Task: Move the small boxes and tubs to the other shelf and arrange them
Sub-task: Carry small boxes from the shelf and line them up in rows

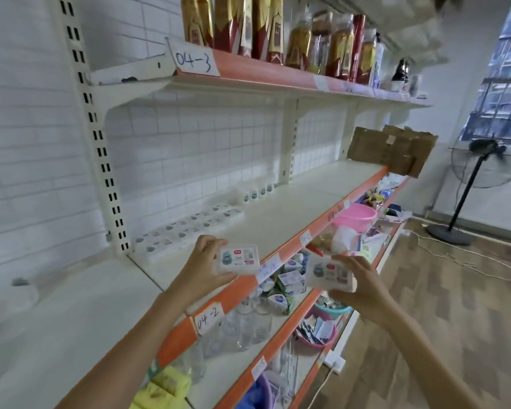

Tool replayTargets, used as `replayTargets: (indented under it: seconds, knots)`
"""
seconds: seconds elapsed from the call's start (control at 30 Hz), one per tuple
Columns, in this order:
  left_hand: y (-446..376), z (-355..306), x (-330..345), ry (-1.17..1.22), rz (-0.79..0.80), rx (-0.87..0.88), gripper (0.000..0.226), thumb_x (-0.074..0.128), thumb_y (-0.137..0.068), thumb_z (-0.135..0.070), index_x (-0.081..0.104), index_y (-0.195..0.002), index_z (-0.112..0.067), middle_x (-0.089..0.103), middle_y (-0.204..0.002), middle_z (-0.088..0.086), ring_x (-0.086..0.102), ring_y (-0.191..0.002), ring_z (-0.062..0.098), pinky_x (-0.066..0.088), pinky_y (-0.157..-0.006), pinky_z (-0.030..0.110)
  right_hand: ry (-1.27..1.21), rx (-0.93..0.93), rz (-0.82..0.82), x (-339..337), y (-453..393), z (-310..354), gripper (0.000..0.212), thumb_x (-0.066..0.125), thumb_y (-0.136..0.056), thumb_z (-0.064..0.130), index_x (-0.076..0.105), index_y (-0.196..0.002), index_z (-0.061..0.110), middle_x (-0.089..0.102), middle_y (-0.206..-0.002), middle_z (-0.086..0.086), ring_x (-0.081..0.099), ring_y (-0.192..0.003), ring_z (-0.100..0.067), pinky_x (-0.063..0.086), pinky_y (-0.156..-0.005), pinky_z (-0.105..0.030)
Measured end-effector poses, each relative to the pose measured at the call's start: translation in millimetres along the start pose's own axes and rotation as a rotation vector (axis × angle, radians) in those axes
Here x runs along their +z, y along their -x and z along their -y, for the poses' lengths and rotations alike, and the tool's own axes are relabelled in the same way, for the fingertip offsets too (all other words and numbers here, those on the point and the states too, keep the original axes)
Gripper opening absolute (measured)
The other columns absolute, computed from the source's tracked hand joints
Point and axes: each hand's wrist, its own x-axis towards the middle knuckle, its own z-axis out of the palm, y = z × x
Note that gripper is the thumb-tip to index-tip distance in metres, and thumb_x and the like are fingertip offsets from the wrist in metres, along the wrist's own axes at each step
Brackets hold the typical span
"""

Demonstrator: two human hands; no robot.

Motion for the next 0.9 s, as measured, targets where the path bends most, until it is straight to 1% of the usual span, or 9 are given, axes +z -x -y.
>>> replayTargets:
  seconds: [0.17, 0.3, 0.37, 0.47, 0.53, 0.6, 0.67, 0.73, 0.9]
  knots:
    - [-74.9, 24.0, 16.5, 0.001, -0.006, -0.04, 0.068, 0.076, -0.073, -0.027, 0.043, -0.131, -0.012, 0.028, -0.116, -0.005, 0.042, -0.109, 0.011, 0.034, -0.095, 0.016, -0.003, -0.039, 0.003, -0.4, -91.2, -7.9, 0.073, 0.077, -0.069, 0.016, 0.044, -0.134, 0.025, 0.041, -0.135, -0.006, 0.033, -0.125, -0.025, 0.032, -0.106, -0.045]
    - [-118.7, 42.5, 26.7, -0.002, -0.018, -0.069, 0.069, 0.077, -0.073, -0.026, 0.044, -0.131, -0.011, 0.029, -0.116, -0.004, 0.042, -0.109, 0.012, 0.036, -0.096, 0.019, -0.001, -0.092, 0.013, 3.5, -147.5, -14.5, 0.072, 0.076, -0.071, 0.02, 0.042, -0.134, 0.025, 0.041, -0.134, -0.003, 0.034, -0.12, -0.018, 0.034, -0.102, -0.037]
    - [-132.6, 50.0, 31.5, -0.002, -0.017, -0.094, 0.069, 0.077, -0.073, -0.026, 0.044, -0.131, -0.013, 0.03, -0.117, -0.003, 0.043, -0.11, 0.013, 0.038, -0.098, 0.024, -0.021, -0.107, 0.025, 6.8, -170.4, -17.8, 0.072, 0.076, -0.071, 0.019, 0.043, -0.134, 0.025, 0.041, -0.131, -0.003, 0.033, -0.113, -0.013, 0.039, -0.1, -0.04]
    - [-149.4, 58.8, 37.5, -0.022, -0.031, -0.119, 0.066, 0.077, -0.073, -0.027, 0.045, -0.13, -0.016, 0.03, -0.117, -0.003, 0.043, -0.11, 0.012, 0.041, -0.098, 0.026, -0.081, -0.131, 0.062, 12.9, -202.5, -21.8, 0.071, 0.075, -0.071, 0.017, 0.043, -0.134, 0.027, 0.039, -0.125, 0.002, 0.035, -0.113, -0.014, 0.05, -0.087, -0.046]
    - [-156.2, 62.6, 40.8, -0.03, -0.046, -0.143, 0.064, 0.077, -0.073, -0.026, 0.046, -0.128, -0.018, 0.03, -0.117, -0.003, 0.043, -0.109, 0.011, 0.041, -0.098, 0.025, -0.067, -0.172, 0.089, 19.4, -225.1, -26.9, 0.071, 0.075, -0.072, 0.017, 0.043, -0.134, 0.027, 0.039, -0.126, 0.003, 0.036, -0.116, -0.017, 0.047, -0.09, -0.042]
    - [-159.4, 67.4, 44.1, -0.044, -0.071, -0.175, 0.065, 0.078, -0.071, -0.025, 0.047, -0.128, -0.019, 0.03, -0.117, -0.003, 0.043, -0.11, 0.01, 0.04, -0.1, 0.027, -0.075, -0.218, 0.118, 28.8, -248.9, -31.7, 0.07, 0.075, -0.072, 0.017, 0.043, -0.134, 0.025, 0.04, -0.129, 0.0, 0.035, -0.118, -0.018, 0.037, -0.096, -0.03]
    - [-160.9, 72.4, 45.8, -0.073, -0.117, -0.219, 0.068, 0.08, -0.069, -0.026, 0.047, -0.128, -0.016, 0.029, -0.116, -0.004, 0.042, -0.111, 0.011, 0.038, -0.103, 0.028, -0.1, -0.278, 0.163, 40.6, -274.4, -33.6, 0.07, 0.075, -0.071, 0.017, 0.044, -0.133, 0.024, 0.041, -0.129, -0.002, 0.034, -0.118, -0.019, 0.03, -0.092, -0.023]
    - [-160.1, 75.0, 46.2, -0.121, -0.163, -0.276, 0.07, 0.08, -0.068, -0.026, 0.047, -0.129, -0.014, 0.028, -0.114, -0.004, 0.042, -0.111, 0.011, 0.037, -0.103, 0.026, -0.127, -0.339, 0.22, 53.3, -298.8, -33.8, 0.07, 0.076, -0.071, 0.017, 0.044, -0.133, 0.022, 0.04, -0.128, -0.002, 0.033, -0.119, -0.02, 0.029, -0.091, -0.022]
    - [-153.0, 69.0, 46.7, -0.213, -0.275, -0.423, 0.071, 0.08, -0.069, -0.027, 0.046, -0.131, -0.013, 0.029, -0.111, -0.003, 0.045, -0.106, 0.012, 0.039, -0.102, 0.027, -0.158, -0.454, 0.391, 77.0, -349.9, -35.1, 0.071, 0.076, -0.07, 0.022, 0.043, -0.134, 0.022, 0.038, -0.13, -0.002, 0.031, -0.123, -0.022, 0.029, -0.101, -0.028]
